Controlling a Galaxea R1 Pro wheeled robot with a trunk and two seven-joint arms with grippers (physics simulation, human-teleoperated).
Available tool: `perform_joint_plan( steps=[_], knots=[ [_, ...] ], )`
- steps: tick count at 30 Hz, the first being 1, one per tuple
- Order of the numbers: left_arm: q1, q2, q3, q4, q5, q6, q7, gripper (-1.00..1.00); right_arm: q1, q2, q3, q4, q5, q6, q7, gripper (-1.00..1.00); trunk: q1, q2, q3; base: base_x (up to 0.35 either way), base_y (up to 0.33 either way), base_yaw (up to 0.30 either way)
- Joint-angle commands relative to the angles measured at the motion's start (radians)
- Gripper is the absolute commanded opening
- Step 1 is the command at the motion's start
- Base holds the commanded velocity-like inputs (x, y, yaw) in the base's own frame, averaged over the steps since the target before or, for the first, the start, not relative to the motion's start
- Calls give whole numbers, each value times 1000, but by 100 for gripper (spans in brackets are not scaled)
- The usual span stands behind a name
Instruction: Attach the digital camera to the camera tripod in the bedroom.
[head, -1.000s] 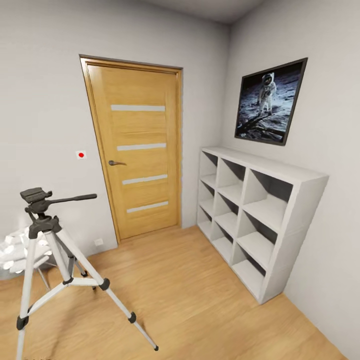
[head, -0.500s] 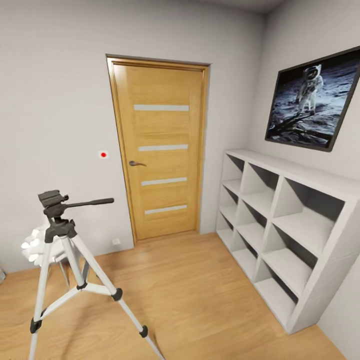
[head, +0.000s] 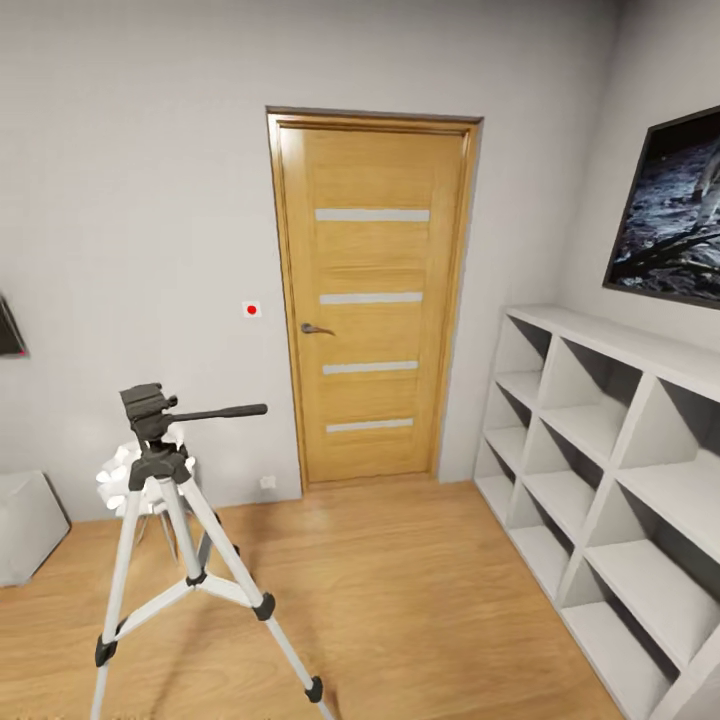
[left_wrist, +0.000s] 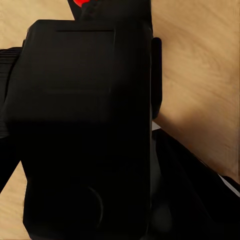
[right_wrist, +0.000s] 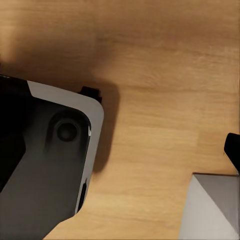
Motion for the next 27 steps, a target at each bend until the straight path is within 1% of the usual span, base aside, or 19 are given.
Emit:
perform_joint_plan(
  steps=[1, 12, 27],
  knots=[
    [0, 0, -9, 0, 5, 0, 4, -100, -1, 0, -1, 2, 4, -1, 2, 100, 1, -1, 0, 82, 0, 269],
    [0, -1, -9, 0, 5, 0, 4, -100, -1, 0, -1, 2, 4, -2, 2, 100, 1, -1, 0, 13, 0, 269],
    [0, -11, -10, 0, 4, 2, 4, -100, -1, 0, -1, 2, 4, -2, 2, 100, 1, -1, 0, 0, 0, 269]
  ],
)
